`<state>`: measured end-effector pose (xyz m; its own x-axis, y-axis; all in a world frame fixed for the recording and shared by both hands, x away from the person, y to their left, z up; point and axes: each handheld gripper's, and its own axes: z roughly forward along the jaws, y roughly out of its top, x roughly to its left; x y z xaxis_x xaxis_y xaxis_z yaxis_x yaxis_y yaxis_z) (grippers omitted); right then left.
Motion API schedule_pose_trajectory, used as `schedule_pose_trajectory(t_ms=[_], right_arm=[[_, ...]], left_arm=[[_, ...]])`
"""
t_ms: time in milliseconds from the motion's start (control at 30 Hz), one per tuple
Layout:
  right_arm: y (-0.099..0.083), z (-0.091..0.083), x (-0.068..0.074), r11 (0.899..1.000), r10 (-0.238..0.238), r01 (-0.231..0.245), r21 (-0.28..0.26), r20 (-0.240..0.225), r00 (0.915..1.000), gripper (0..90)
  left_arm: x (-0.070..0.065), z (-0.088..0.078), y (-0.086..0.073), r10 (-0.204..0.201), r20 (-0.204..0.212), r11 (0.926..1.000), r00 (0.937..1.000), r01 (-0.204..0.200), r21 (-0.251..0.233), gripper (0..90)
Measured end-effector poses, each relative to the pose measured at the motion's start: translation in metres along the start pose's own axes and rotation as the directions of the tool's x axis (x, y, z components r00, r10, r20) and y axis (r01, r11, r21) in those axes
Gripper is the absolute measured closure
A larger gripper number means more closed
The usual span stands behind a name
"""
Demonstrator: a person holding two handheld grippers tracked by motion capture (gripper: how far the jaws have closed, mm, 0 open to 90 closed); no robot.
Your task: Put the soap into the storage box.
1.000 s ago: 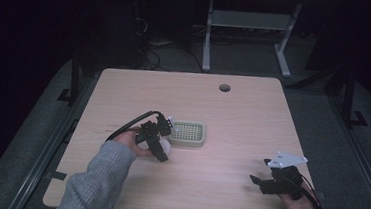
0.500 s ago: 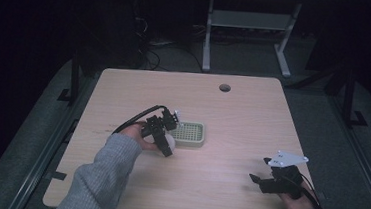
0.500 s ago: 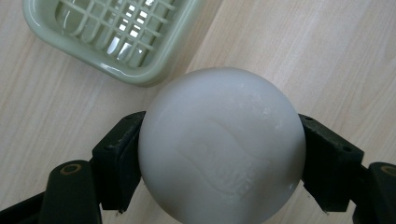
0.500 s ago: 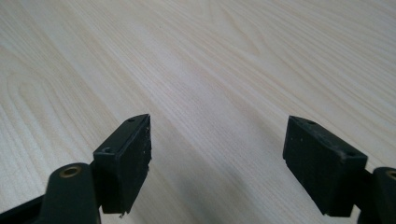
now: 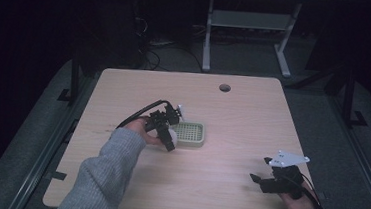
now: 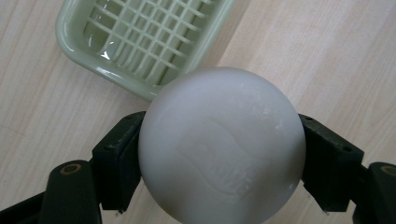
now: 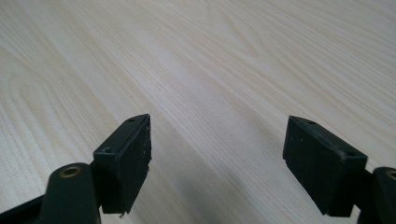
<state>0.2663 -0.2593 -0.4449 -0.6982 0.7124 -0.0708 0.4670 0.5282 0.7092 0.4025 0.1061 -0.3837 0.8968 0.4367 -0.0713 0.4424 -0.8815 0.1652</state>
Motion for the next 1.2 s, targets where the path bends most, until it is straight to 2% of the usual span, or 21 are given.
schedule_pose_trajectory(t_ms=[133, 200, 1200], right_arm=[[0.0, 0.0, 0.0, 1.0, -0.003, 0.003, 0.001, -0.002, 1.0, 23.1], [0.0, 0.001, 0.0, 1.0, -0.004, 0.004, 0.002, -0.004, 1.0, 23.0], [-0.001, -0.001, -0.002, 1.0, 0.003, -0.003, -0.005, -0.005, 1.0, 23.0]], left_arm=[[0.001, 0.0, 0.003, -0.011, 0.003, 0.9999, 0.9999, 0.011, -0.006, 23.8], [0.002, 0.0, 0.007, 0.001, 0.0, 1.0, 1.0, -0.001, -0.001, 23.8], [0.015, 0.0, 0.037, 0.007, -0.011, 0.9999, 0.9999, -0.007, 0.015, 23.8]])
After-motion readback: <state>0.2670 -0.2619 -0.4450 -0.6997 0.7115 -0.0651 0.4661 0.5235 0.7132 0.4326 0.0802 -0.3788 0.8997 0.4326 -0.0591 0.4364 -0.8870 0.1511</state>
